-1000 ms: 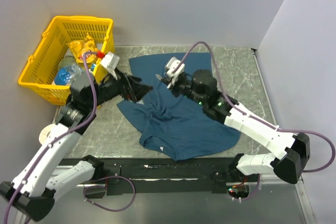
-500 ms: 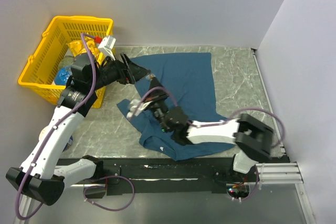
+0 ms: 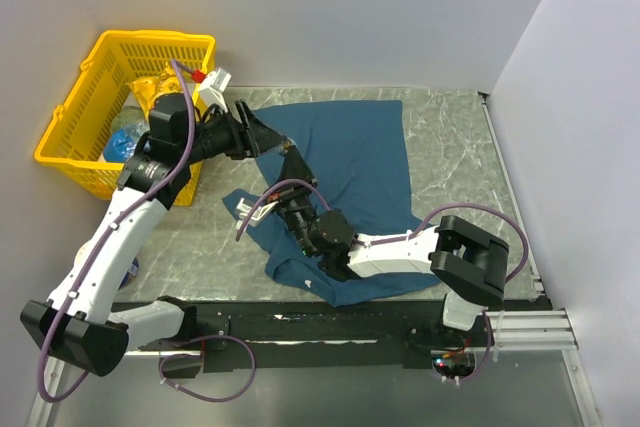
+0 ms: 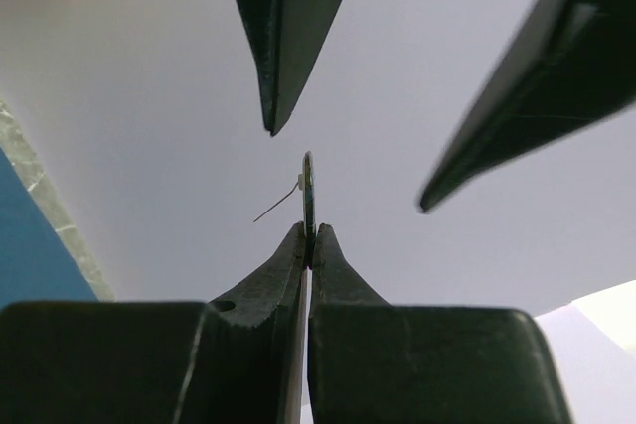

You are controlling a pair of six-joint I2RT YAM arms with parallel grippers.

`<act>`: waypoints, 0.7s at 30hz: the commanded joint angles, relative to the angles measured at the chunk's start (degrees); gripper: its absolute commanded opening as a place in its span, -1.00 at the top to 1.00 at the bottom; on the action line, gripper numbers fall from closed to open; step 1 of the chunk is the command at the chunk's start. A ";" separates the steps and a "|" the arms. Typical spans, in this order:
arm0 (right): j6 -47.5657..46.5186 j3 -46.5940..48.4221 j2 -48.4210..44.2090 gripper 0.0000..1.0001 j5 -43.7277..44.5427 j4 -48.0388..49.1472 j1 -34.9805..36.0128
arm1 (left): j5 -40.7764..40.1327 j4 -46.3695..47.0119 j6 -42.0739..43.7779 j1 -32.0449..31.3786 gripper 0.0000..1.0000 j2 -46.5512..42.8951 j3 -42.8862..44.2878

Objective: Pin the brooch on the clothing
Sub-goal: Pin the brooch to the clothes.

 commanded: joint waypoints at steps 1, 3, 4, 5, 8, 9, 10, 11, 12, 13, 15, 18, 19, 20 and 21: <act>-1.85 2.60 -1.74 1.00 0.56 22.56 0.71 | -0.35 -0.39 0.48 0.39 -0.16 0.67 1.22; -1.85 2.42 -1.92 1.00 0.82 22.65 0.79 | -0.18 0.40 0.30 0.39 0.07 0.93 0.69; -1.85 2.42 -2.00 1.00 0.82 22.56 0.88 | -0.26 0.49 0.47 0.39 0.17 1.02 0.60; -1.93 2.42 -2.00 1.00 1.08 22.56 0.97 | -0.35 0.67 0.39 0.39 0.31 1.02 0.51; -2.02 2.33 -1.92 1.00 1.09 22.56 1.23 | 0.79 1.63 0.13 0.39 0.36 1.55 0.25; -2.02 2.33 -1.92 1.00 1.26 22.65 1.23 | 1.40 2.16 0.04 0.39 0.39 1.90 0.16; -2.02 2.51 -1.74 1.00 1.35 22.56 1.23 | 2.36 2.60 -0.23 0.39 0.41 2.07 0.16; -2.02 2.60 -1.65 1.00 1.53 22.56 1.32 | 2.98 2.78 -0.32 0.39 0.44 2.51 -0.01; -2.02 2.68 -1.57 1.00 1.70 22.56 1.41 | 3.68 2.87 -0.40 0.39 0.44 2.78 0.07; -2.11 2.95 -1.30 1.00 1.88 22.56 1.41 | 4.39 2.61 0.03 0.39 0.44 3.13 0.33; -2.02 3.21 -1.21 1.00 2.05 22.56 1.41 | 4.13 1.90 0.12 0.39 0.35 3.57 0.25; -1.94 3.74 -0.86 1.00 2.23 22.47 1.41 | 3.87 1.02 0.74 0.39 0.33 3.92 0.07; -1.94 3.91 -0.69 1.00 2.40 22.56 1.41 | 3.87 0.85 1.00 0.39 0.36 4.01 0.07; -1.94 4.00 -0.60 1.00 2.41 22.47 1.32 | 4.13 1.19 0.92 0.39 0.54 3.92 -0.01; -2.11 4.26 -0.42 1.00 2.49 22.47 1.41 | 4.39 1.72 0.83 0.39 0.68 3.83 -0.19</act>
